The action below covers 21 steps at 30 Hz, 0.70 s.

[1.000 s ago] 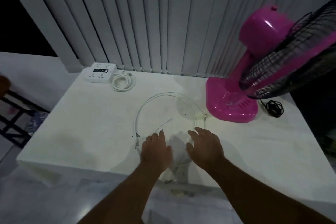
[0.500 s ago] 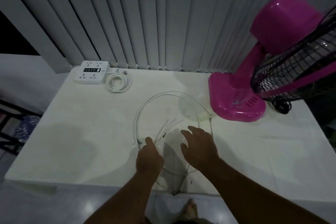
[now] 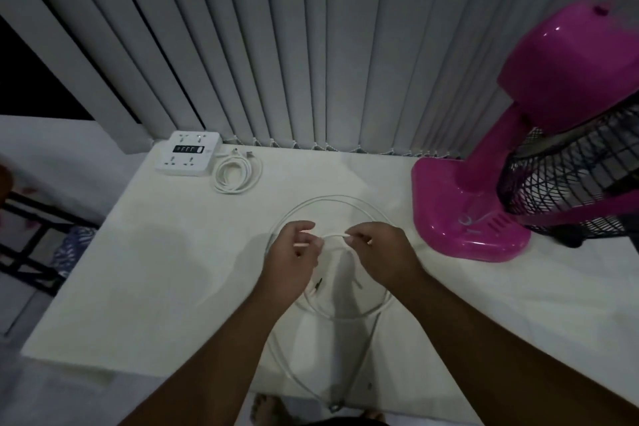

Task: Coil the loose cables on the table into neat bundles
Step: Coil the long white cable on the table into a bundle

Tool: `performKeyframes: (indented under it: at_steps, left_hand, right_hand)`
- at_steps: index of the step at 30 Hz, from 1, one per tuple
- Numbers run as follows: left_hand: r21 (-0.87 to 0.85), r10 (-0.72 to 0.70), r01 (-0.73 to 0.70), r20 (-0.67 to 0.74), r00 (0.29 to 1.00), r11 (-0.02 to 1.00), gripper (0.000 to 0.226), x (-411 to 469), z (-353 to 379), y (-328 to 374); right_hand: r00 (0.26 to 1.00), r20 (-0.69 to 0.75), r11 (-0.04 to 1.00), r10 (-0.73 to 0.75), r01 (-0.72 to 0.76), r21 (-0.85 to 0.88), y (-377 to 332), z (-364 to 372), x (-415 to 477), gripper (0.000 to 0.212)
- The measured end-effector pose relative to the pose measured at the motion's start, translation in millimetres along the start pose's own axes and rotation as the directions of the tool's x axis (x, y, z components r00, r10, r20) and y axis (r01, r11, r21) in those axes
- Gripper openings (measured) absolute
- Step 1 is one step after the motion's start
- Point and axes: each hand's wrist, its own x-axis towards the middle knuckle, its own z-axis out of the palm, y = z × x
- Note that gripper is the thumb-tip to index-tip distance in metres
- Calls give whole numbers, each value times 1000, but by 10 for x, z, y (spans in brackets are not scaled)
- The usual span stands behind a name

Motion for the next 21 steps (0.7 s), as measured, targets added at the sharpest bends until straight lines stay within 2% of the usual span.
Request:
performKeyframes:
  at_steps: [2, 4, 8, 11, 13, 17, 21]
  left_hand:
    - [-80, -175, 185, 122, 977, 979, 17, -32, -19, -25]
    - [-137, -269, 291, 160, 950, 947, 26, -112, -45, -108]
    - [-323, -299, 368, 244, 922, 872, 40, -167, -89, -232]
    - [-388, -291, 417, 343, 893, 822, 45, -106, -109, -165]
    - [-439, -327, 492, 399, 856, 751, 48, -62, -113, -97]
    - [-396, -452, 619, 438, 777, 679, 53, -40, -149, -87]
    - [-277, -598, 780, 515, 614, 562, 71, -18, -200, -82]
  right_hand:
    - [993, -80, 991, 87, -78, 106, -27, -33, 13, 12]
    - [976, -152, 974, 158, -128, 188, -57, -21, 31, 11]
    - [949, -188, 933, 253, -187, 308, -138, 48, 66, 11]
    - [926, -228, 902, 301, -199, 384, -208, 104, 93, 11]
    - [908, -255, 879, 332, -200, 432, -242, 125, 110, 9]
    - [868, -303, 838, 392, -202, 507, -297, 156, 138, 7]
    - [847, -271, 767, 458, -223, 601, -382, 225, 126, 8]
